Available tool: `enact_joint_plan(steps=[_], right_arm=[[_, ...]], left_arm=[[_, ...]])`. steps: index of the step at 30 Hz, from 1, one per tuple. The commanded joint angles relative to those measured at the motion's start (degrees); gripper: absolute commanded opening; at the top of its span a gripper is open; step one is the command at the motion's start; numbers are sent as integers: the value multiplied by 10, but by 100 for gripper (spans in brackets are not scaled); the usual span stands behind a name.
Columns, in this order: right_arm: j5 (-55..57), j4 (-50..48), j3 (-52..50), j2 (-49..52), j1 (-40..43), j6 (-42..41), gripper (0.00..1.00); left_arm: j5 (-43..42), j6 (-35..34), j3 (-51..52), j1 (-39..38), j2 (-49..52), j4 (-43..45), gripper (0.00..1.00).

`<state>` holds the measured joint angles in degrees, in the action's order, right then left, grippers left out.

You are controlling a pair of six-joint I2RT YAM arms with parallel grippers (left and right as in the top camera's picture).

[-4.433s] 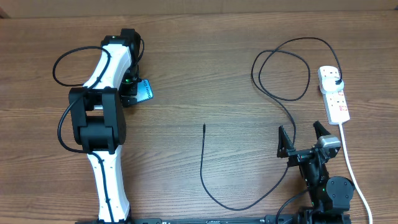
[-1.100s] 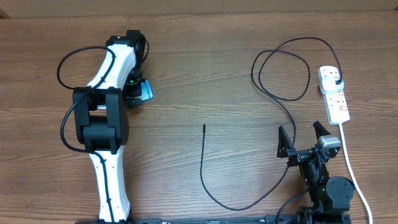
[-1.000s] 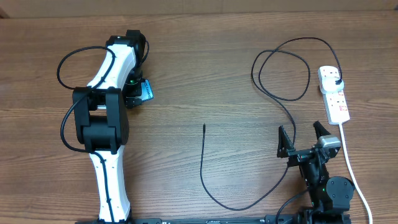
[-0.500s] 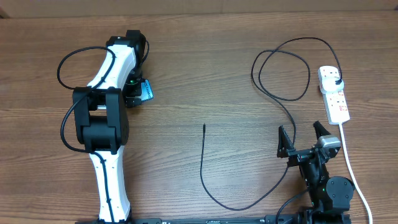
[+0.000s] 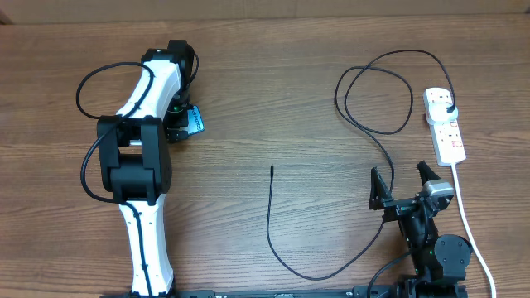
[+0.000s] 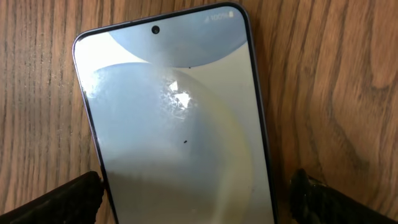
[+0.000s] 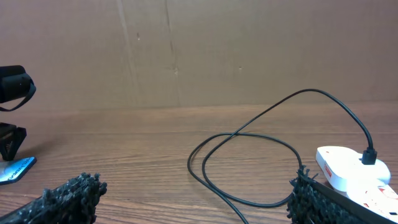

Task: Plug charger to phone and switch on socket

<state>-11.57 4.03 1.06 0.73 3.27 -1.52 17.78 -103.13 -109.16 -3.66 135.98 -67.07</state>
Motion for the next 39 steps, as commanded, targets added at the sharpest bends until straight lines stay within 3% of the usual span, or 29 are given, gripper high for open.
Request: enact_joint_plan(steps=[1, 5, 19, 39], right_arm=[[6, -3, -6, -6, -3, 0, 100], [6, -3, -6, -6, -3, 0, 100], [6, -3, -6, -6, -3, 0, 100], [6, -3, -6, -6, -3, 0, 100]], left_arm=[[-4, 27, 22, 3, 25, -1, 98], [-4, 48, 22, 3, 25, 1, 98], [-4, 232, 22, 3, 25, 59, 100], [-7, 605, 22, 3, 25, 147, 100]])
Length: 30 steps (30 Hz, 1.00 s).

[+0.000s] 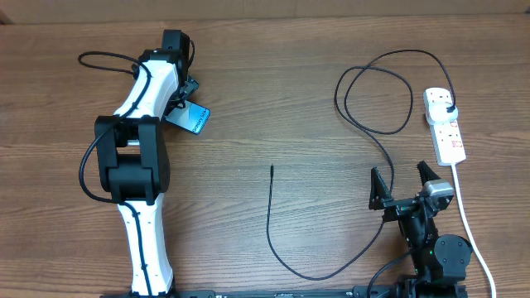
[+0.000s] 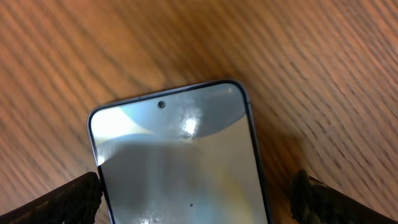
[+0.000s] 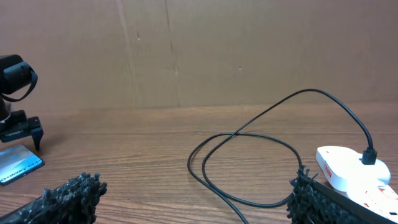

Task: Plug charger to phone and switch on socket

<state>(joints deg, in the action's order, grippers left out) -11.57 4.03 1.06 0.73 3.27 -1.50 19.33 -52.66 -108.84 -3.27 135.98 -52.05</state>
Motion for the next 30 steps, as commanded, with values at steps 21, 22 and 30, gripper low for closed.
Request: enact_joint_plan(steps=[21, 22, 30], right_arm=[[6, -2, -6, -6, -3, 0, 100], [6, -3, -6, -6, -3, 0, 100], [6, -3, -6, -6, -3, 0, 100]], left_arm=[[-65, 113, 19, -1, 25, -4, 100], [-65, 113, 19, -1, 25, -6, 100], [-52, 24, 19, -1, 25, -41, 100]])
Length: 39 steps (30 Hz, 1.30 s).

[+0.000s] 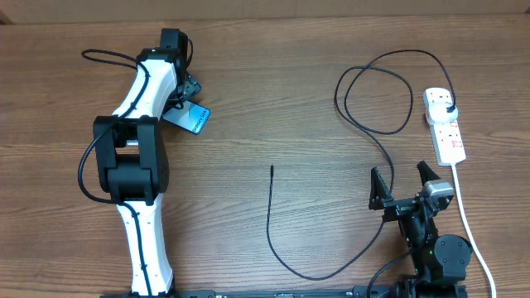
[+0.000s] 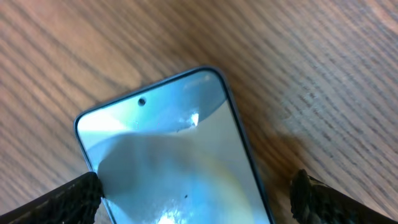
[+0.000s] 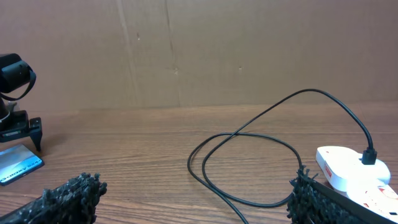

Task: Plug charger to phone and switch on socket

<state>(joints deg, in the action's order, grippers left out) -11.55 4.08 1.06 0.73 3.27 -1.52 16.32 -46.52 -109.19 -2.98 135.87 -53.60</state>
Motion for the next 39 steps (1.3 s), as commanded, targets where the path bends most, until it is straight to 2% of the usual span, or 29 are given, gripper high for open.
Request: enact_joint_plan(steps=[1, 9, 20, 26, 39], right_arm=[[6, -3, -6, -6, -3, 0, 100], [6, -3, -6, -6, -3, 0, 100], [6, -3, -6, -6, -3, 0, 100], [6, -3, -6, -6, -3, 0, 100], [6, -3, -6, -6, -3, 0, 100]], left_arm=[[-21, -50, 22, -4, 26, -30, 100], [-24, -136, 22, -5, 26, -55, 100], [-24, -191, 23, -26, 26, -49, 100], [-44, -270, 40, -32, 26, -41, 100], [-103, -272, 49, -30, 26, -31, 100]])
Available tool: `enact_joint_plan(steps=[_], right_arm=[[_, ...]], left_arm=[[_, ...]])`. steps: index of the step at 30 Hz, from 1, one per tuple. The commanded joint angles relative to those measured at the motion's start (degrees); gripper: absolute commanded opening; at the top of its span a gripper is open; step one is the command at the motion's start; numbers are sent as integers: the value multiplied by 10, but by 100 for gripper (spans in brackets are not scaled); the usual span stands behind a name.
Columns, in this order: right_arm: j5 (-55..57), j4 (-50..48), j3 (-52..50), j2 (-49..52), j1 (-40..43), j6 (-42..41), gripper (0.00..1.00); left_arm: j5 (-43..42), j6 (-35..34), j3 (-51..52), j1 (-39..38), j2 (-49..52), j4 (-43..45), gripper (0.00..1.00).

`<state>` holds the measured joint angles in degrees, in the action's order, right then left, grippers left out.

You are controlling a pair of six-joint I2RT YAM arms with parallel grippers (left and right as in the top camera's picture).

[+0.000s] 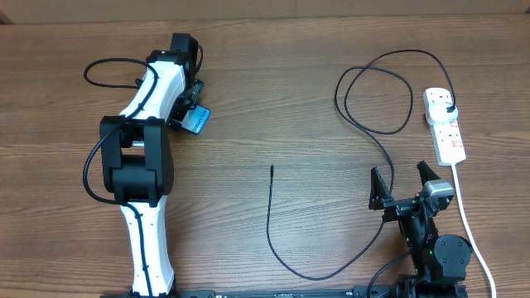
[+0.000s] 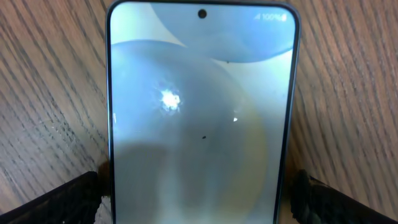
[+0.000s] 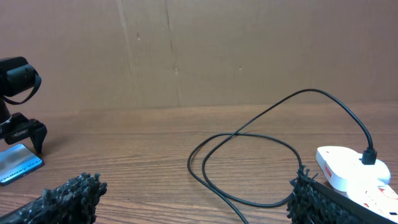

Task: Plug charger to phone and switch on socket

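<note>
The phone (image 1: 197, 122) lies face up with its screen lit at the table's far left. My left gripper (image 1: 187, 113) hangs low over it. In the left wrist view the phone (image 2: 200, 118) fills the frame, squared between the fingers (image 2: 81, 196), which stand just off its long edges; left gripper (image 2: 198, 194) open. The black charger cable (image 1: 373, 124) runs from the white power strip (image 1: 445, 126) through loops to its free end (image 1: 272, 168) at mid table. My right gripper (image 1: 402, 184) rests open near the front edge, holding nothing. The right wrist view shows the cable (image 3: 249, 149) and the strip (image 3: 354, 168).
A white lead (image 1: 468, 223) runs from the power strip toward the front edge, past the right arm's base. A brown cardboard wall (image 3: 199, 50) closes off the far side of the table. The cable's loops lie between the right gripper and the strip.
My left gripper stood higher and skewed to the phone; now it is lower and square to it, the phone filling its view. The phone, cable and right arm have not moved.
At first my left gripper was low over the phone, open, with the phone slightly skewed. Then it stood higher and farther back, the phone's top end smaller in its view, then more skewed. Now it straddles the phone squarely. The right arm stayed at rest throughout.
</note>
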<state>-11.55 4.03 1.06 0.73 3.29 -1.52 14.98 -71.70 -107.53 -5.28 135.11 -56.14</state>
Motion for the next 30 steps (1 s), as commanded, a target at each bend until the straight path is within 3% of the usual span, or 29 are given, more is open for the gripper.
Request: enact_joint_plan(steps=[1, 9, 30], right_arm=[[6, -3, -6, -6, -3, 0, 100], [6, -3, -6, -6, -3, 0, 100], [6, -3, -6, -6, -3, 0, 100]], left_arm=[[-96, -20, 33, -7, 33, -6, 100], [-145, -20, 33, -7, 33, -6, 100], [-143, -24, 33, 23, 33, -4, 100]])
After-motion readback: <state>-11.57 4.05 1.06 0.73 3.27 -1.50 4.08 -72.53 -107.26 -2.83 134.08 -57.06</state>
